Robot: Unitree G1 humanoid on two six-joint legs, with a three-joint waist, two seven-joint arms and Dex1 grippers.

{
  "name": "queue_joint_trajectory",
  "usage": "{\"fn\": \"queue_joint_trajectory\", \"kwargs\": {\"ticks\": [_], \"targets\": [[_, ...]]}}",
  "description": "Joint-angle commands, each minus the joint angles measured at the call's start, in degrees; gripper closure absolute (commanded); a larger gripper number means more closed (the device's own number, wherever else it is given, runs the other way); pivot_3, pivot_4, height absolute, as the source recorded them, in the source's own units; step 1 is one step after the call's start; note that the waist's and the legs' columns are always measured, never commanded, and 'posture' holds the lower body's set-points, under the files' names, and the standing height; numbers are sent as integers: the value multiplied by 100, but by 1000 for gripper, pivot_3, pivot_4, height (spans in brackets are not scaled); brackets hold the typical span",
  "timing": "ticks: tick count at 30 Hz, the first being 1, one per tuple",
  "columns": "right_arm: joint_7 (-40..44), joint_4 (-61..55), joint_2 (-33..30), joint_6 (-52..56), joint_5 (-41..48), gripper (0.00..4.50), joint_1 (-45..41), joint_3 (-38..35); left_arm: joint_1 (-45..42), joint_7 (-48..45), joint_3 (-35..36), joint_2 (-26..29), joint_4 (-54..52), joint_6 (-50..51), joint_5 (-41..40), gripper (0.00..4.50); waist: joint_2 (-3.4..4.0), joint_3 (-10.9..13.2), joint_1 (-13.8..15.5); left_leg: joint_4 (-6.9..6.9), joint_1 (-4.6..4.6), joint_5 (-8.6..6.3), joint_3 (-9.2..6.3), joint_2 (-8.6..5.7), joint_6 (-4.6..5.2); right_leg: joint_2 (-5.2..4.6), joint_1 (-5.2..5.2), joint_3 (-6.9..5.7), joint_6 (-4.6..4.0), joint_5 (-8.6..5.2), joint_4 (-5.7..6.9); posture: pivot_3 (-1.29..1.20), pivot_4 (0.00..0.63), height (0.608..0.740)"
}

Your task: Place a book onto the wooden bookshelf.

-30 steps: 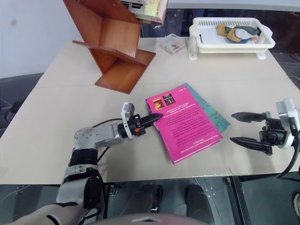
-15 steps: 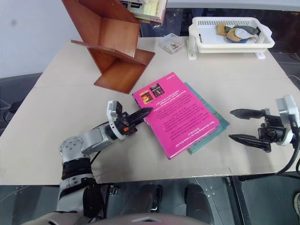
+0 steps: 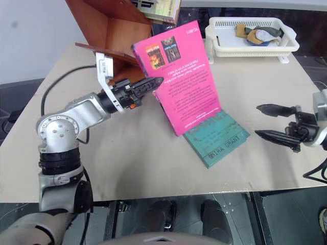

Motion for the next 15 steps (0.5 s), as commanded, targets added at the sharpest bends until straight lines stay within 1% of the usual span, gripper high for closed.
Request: {"fn": "queue_joint_trajectory", "kwargs": {"ticks": [1,2,3,5,7,9,10,12,15], "targets": [[76,144,-15,15,152,0,-233,-258,-251,-553,-443,401,-369,-811,849,4383,0,0,3,0,-1,0,0,0,0,-1,0,0,0,0,-1,0,150,740],[49,382,-6,-59,111,0,-369,-280,-303,-809,-877,721,-387,-1534,1666,4383,-5,3,1,0,-1,0,0,0,1,-2,0,0,0,0,-3,0,150,740],[32,557,2,-112,79,0,-467,-296,-334,-995,-1178,935,-385,-2072,2257,4383,-6,6,-14,3,-6,0,-3,0,1,-2,-1,-4,0,0,-3,0,150,740],[49,835,29,-244,-7,0,-593,-301,-439,-1082,-1283,887,-409,-2577,2564,4383,-4,6,0,0,-6,0,4,-2,0,2,-3,-1,0,1,-5,0,150,740],[112,922,43,-297,-66,0,-639,-268,-530,-1050,-1216,692,-348,-2807,2635,4383,-4,6,16,-2,-9,0,-1,-1,1,-2,-2,-5,0,1,-11,0,150,740],[148,922,62,-297,-80,0,-668,-240,-674,-1209,-1467,774,-277,-3577,3351,4383,-7,7,21,0,-20,0,-16,-1,2,-7,-3,-21,0,1,-18,0,150,740],[156,931,73,-305,-86,0,-687,-239,-803,-1139,-1450,673,-272,-3708,3462,4383,-6,7,18,3,-42,0,-26,-1,2,-7,-17,-31,0,1,-23,0,150,740],[173,957,88,-308,-103,0,-703,-242,-998,-1020,-1398,542,-186,-3989,3700,4383,-6,7,15,3,-46,0,-25,-3,2,-6,-24,-28,-1,2,-22,0,150,740],[197,1025,108,-333,-136,0,-726,-253,-1318,-1142,-1764,973,61,-4902,4939,4383,-6,7,1,2,-52,0,-25,-3,2,-5,-28,-27,-1,1,-26,0,150,740]]}}
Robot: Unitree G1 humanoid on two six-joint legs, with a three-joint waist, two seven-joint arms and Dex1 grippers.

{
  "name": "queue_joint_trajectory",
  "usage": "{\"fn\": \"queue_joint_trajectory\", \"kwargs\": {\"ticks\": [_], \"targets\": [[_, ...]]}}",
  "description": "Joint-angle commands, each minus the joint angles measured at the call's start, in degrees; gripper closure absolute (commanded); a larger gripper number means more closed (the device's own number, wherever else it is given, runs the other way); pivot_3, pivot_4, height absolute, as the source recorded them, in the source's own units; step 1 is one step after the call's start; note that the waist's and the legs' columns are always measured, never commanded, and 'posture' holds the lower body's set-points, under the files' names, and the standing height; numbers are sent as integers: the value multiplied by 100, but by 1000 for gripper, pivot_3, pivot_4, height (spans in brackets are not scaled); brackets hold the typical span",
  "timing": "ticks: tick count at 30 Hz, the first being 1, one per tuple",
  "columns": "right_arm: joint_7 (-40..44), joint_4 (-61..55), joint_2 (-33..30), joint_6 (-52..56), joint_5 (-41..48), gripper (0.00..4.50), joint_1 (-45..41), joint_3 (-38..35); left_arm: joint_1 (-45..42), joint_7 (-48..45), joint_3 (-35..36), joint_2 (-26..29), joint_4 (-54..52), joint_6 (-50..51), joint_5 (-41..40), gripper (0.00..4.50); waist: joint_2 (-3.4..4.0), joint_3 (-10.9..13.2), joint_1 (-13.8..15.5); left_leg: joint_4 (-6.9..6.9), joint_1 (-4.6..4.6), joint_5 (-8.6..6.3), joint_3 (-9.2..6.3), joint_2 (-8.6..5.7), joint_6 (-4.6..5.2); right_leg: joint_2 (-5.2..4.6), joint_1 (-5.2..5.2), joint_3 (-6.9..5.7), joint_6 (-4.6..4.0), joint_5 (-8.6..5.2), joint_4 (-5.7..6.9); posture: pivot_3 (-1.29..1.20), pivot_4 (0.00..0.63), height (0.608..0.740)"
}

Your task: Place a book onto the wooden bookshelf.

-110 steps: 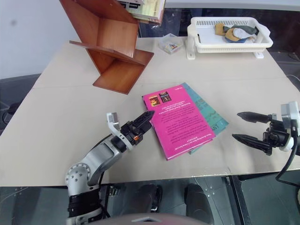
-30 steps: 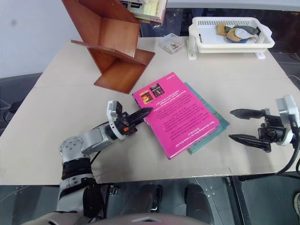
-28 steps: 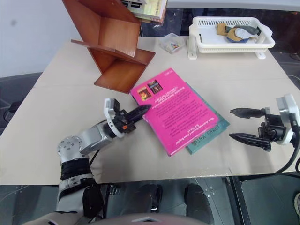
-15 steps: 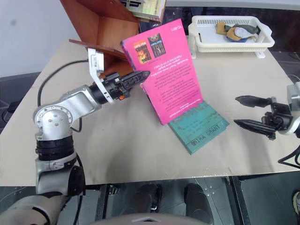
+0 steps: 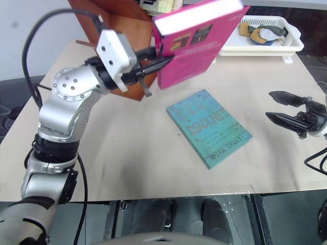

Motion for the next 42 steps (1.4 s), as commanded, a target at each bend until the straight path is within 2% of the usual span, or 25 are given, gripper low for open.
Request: {"fn": "queue_joint_trajectory", "kwargs": {"ticks": [1,5,11,16,20,22,28,33,42], "targets": [[158,20,-16,-117,23,0,-118,-142,-426,-96,-208,467,169,-991,1222,4383,1,0,-24,-1,1,0,3,0,0,2,-2,3,0,0,1,0,150,740],[164,248,-17,-244,-94,0,-260,-100,-933,-846,-443,859,283,-975,1572,4383,1,0,-25,-2,5,0,11,0,1,8,-4,9,0,0,9,0,150,740],[356,753,20,-429,-311,0,-580,31,-1806,-2028,-737,1536,1148,-1743,2154,4383,2,2,-35,3,5,0,10,-4,3,21,-5,6,1,-1,21,0,150,740],[527,1122,45,-571,-485,0,-885,216,-2377,-2737,-690,1637,1531,-1622,2166,4383,3,4,-89,5,6,1,11,-4,3,27,-5,6,2,-1,26,0,150,740],[546,1363,70,-632,-555,0,-1128,322,-2886,-2877,-696,1762,2001,-1691,2596,4383,3,9,-153,15,0,1,9,-5,4,28,-9,4,3,-2,32,0,150,740],[547,1468,57,-680,-549,0,-1214,422,-2937,-3155,-680,1813,1986,-1412,2535,4383,3,9,-159,15,0,1,9,-5,4,29,-10,5,3,-2,35,0,150,740],[547,1810,94,-806,-545,0,-1581,701,-3002,-3451,-661,2272,2114,-1534,2907,4383,14,20,-281,17,3,1,18,0,4,36,-21,15,4,-3,55,0,150,740],[547,2044,49,-825,-336,0,-1845,862,-3154,-3618,-621,2528,2272,-1567,3105,4383,15,24,-313,33,-1,1,18,0,4,38,-22,15,4,-3,62,0,150,740],[547,2105,116,-471,293,0,-2177,936,-3183,-3724,-604,2620,2273,-1540,3234,4383,17,27,-313,51,-5,0,17,0,5,38,-22,15,4,-3,72,0,150,740]]}}
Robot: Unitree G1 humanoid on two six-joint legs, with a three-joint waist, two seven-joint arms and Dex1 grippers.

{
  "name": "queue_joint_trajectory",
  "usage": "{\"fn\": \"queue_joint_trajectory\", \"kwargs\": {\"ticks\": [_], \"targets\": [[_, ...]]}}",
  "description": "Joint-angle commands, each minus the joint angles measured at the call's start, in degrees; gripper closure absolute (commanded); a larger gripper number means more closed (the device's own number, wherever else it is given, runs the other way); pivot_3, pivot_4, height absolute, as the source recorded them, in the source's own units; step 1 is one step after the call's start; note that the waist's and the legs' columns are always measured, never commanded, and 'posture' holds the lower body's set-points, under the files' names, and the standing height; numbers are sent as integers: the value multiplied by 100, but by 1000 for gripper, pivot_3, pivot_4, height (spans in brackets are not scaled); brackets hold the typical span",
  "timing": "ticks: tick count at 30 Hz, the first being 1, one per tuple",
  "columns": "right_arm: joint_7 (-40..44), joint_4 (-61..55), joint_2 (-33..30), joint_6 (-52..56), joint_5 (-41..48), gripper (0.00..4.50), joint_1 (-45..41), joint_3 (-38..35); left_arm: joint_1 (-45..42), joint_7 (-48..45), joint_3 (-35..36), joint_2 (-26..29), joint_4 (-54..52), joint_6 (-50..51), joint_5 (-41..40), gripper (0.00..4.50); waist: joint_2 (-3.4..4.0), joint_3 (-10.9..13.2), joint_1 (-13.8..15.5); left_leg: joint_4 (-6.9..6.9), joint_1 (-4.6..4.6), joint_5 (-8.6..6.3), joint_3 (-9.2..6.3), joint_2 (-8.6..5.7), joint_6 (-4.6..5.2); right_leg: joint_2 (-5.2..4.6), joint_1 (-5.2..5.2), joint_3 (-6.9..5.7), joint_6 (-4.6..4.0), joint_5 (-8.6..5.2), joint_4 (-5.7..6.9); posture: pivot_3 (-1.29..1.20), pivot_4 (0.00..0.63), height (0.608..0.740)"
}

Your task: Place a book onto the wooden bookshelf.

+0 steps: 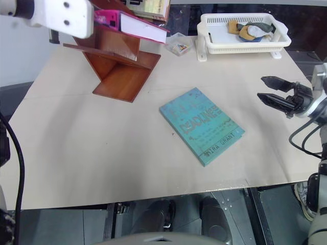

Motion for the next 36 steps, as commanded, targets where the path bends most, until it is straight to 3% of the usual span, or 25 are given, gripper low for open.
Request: {"fn": "queue_joint_trajectory", "kwargs": {"ticks": [1,13,36], "targets": [[364,-90,-44,204,473,0,-292,-161,-142,-69,282,170,-101,24,65,4383,1,1,-2,3,0,0,0,0,0,0,0,0,0,0,3,0,150,740],[364,-503,-378,1021,1326,0,-198,-10,81,-105,374,426,-19,36,182,4383,6,16,-5,34,0,-14,0,0,23,2,-1,1,0,0,41,0,150,740],[364,-566,-515,1013,1465,0,-232,150,405,738,309,525,1364,-1373,667,4383,3,19,-17,45,-4,-15,20,0,25,1,-27,25,1,0,87,0,150,740]]}}
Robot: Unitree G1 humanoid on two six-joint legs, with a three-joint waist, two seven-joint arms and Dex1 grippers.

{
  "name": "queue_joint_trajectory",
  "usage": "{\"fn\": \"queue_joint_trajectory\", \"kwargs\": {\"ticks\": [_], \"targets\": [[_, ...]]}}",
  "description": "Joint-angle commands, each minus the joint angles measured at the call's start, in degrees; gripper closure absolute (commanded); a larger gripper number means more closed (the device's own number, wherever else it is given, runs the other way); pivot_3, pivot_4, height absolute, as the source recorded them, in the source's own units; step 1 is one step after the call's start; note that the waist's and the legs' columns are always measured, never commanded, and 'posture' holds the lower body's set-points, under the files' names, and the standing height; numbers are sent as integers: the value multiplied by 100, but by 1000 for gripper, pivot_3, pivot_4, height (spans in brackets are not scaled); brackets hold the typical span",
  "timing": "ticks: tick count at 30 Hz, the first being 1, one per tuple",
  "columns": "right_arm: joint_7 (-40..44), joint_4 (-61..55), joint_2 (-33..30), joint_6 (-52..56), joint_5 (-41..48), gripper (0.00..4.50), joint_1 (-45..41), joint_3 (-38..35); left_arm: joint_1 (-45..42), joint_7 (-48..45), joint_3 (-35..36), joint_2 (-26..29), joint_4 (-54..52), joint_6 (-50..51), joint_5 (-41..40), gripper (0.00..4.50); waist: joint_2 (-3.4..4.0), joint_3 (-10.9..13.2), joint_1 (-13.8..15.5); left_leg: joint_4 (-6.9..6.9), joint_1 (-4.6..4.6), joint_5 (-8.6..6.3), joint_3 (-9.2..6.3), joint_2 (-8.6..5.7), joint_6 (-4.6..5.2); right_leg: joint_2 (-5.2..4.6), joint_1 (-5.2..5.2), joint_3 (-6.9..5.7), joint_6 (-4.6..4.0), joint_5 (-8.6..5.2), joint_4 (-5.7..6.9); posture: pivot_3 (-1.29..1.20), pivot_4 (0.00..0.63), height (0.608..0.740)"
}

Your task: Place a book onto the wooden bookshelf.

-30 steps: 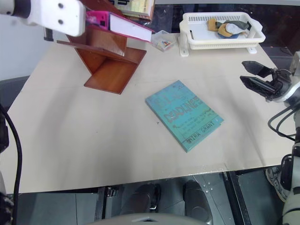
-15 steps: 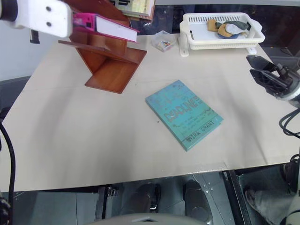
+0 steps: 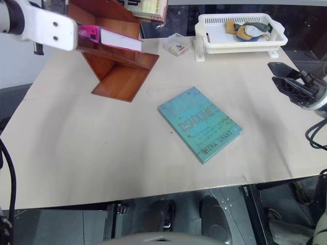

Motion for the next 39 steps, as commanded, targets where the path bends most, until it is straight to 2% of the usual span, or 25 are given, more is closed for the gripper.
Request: {"fn": "queue_joint_trajectory", "kwargs": {"ticks": [1,12,28,35,39], "targets": [[365,-195,-108,-56,103,0,-126,-42,-101,249,145,130,216,-210,195,4383,0,0,-4,0,0,0,1,0,0,0,-1,2,0,0,1,0,150,740],[365,-186,-75,-136,4,0,-158,12,-248,928,-97,63,1119,-713,695,4383,0,0,-47,0,8,0,24,6,0,8,-12,26,0,0,18,0,150,740],[365,-133,-54,-175,-120,0,-197,-31,-312,1451,-288,145,2018,-1051,1050,4383,0,1,-311,10,20,0,56,14,0,14,-27,61,1,0,62,0,150,740],[365,-88,-47,-172,-159,0,-288,-61,-281,1526,-331,161,2198,-1111,1039,4383,-1,1,-315,10,18,0,61,16,0,13,-37,67,1,0,70,0,150,740],[365,-80,-30,-200,-187,0,-278,-45,-189,1340,-261,54,2204,-1085,770,4383,-2,2,-316,11,18,0,68,18,0,13,-44,75,1,0,80,0,150,740]]}}
